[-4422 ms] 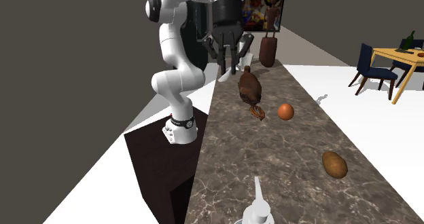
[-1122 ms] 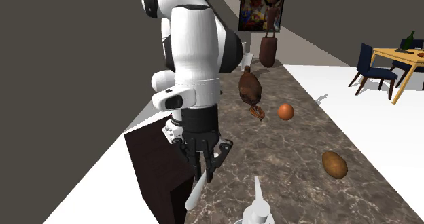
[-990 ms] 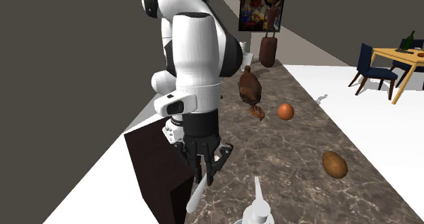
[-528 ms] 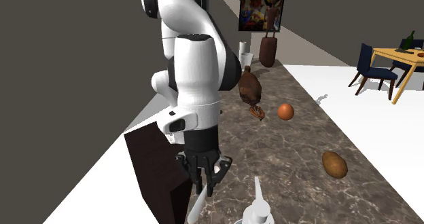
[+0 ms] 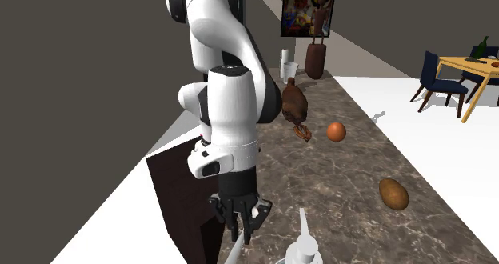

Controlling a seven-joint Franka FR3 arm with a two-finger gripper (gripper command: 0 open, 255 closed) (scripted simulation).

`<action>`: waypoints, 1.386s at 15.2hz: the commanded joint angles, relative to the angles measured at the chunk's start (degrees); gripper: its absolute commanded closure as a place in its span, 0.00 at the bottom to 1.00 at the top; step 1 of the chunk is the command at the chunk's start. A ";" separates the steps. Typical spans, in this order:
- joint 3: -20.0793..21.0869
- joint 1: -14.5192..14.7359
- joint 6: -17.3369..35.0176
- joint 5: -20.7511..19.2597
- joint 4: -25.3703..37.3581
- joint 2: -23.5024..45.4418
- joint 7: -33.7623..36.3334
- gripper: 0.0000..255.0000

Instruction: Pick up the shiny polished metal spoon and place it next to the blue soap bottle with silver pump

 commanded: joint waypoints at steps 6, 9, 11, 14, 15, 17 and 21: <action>-0.01 -0.04 4.52 -0.20 -1.65 2.85 0.22 1.00; -0.01 -0.04 4.52 -0.20 -1.64 2.85 0.22 1.00; -0.01 -0.04 4.52 -0.20 -1.64 2.85 0.22 1.00; -0.01 -0.04 4.52 -0.20 -1.64 2.85 0.22 0.00; -0.01 -0.04 4.52 -0.20 -1.64 2.85 0.22 0.00; -0.01 -0.04 4.52 -0.20 -1.64 2.85 0.22 0.00; 0.06 0.04 -1.18 -0.02 -1.41 -2.62 0.10 0.00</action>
